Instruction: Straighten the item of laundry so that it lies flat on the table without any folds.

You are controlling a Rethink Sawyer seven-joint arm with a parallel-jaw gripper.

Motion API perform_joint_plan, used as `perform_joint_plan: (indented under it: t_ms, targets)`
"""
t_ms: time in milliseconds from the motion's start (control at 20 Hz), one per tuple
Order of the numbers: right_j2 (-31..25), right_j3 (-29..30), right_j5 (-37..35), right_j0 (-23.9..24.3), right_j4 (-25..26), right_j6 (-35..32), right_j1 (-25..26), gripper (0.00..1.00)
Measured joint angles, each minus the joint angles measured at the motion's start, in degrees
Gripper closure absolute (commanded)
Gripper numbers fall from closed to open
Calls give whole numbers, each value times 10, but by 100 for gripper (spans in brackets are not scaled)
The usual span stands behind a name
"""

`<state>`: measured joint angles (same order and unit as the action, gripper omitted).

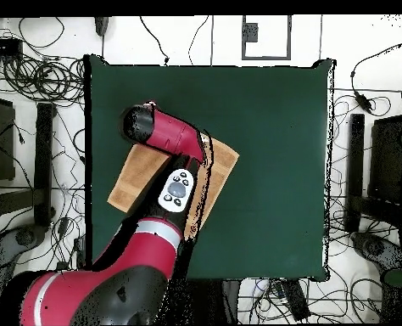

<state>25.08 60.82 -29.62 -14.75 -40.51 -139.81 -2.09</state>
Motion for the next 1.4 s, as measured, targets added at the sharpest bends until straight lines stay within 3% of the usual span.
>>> perform_joint_plan:
  t_ms: [800,1400]
  targets:
    - [31,-9,-112,-2,6,0,1,0]
    - [31,-11,-127,-1,8,0,0,0]
